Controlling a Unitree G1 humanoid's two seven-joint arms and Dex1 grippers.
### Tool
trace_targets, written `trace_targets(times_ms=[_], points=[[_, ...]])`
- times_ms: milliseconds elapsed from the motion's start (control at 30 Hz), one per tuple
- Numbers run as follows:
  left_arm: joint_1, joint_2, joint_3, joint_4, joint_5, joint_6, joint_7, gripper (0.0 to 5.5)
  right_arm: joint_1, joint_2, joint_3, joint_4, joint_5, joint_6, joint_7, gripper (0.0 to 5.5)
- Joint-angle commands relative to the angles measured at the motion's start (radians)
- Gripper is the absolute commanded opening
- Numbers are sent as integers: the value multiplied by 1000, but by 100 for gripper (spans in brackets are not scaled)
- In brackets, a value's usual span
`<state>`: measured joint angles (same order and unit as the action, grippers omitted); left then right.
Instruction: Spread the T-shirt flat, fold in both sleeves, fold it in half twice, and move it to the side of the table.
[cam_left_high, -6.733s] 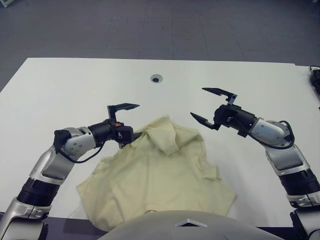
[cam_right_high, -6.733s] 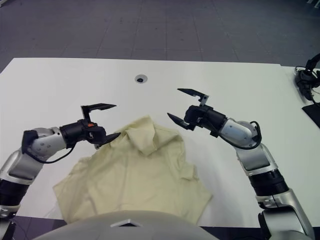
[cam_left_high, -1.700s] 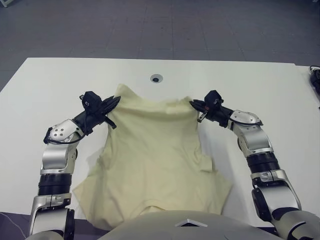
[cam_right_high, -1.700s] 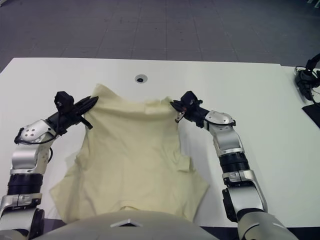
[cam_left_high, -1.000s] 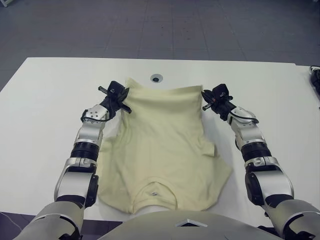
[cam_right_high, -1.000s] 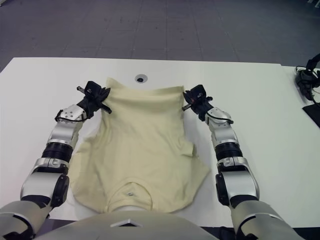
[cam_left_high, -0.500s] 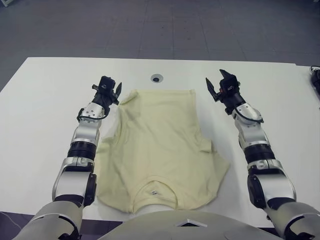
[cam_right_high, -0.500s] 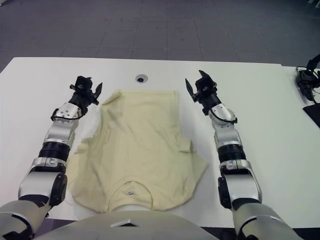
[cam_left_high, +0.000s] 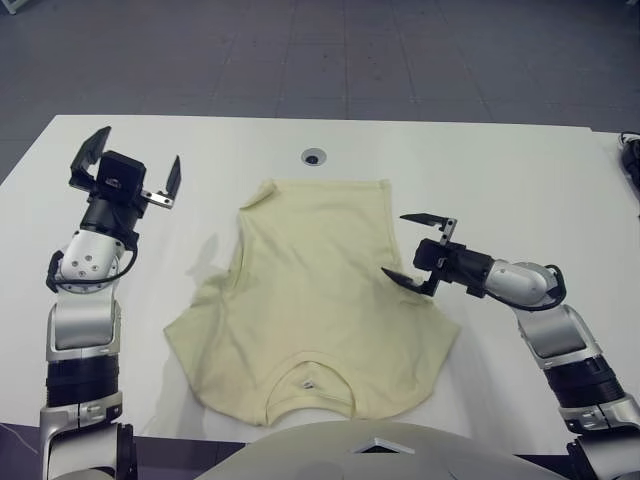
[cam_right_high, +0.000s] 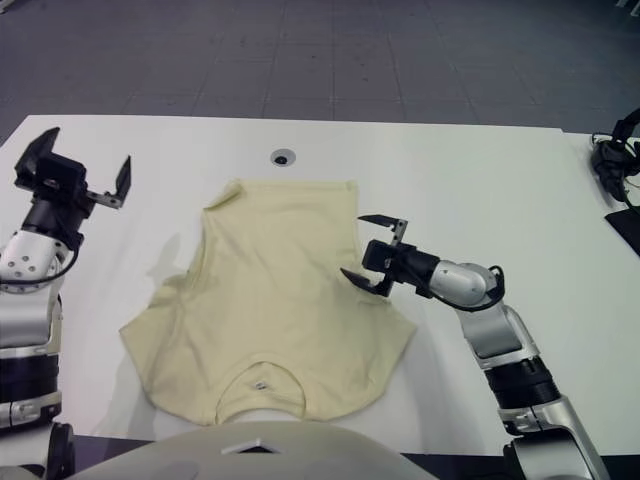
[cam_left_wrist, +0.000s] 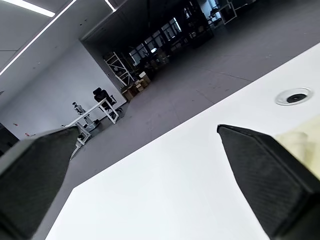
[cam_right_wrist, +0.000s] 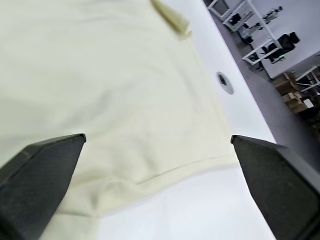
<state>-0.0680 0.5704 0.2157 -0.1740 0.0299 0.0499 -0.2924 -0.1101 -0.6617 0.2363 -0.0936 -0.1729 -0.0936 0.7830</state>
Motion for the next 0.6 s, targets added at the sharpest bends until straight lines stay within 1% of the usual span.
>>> trace_targets(times_ms=[33, 167, 267, 433, 600], points=[[40, 5, -45, -88, 35, 9, -26, 538, -34, -43, 31, 63, -47, -2, 40, 540], [39, 3, -55, -77, 53, 11, -21, 538, -32, -106, 36, 116, -103, -36, 50, 540], [54, 1, -53, -93, 64, 10, -20, 538, -7, -156, 16, 138, -123, -70, 29, 540], [84, 2, -60, -136, 81, 5, -29, 538, 127, -229, -52, 63, -85, -73, 23, 540], [113, -2, -66, -165, 96, 6, -25, 538, 241, -251, -107, -18, -56, -61, 4, 540]])
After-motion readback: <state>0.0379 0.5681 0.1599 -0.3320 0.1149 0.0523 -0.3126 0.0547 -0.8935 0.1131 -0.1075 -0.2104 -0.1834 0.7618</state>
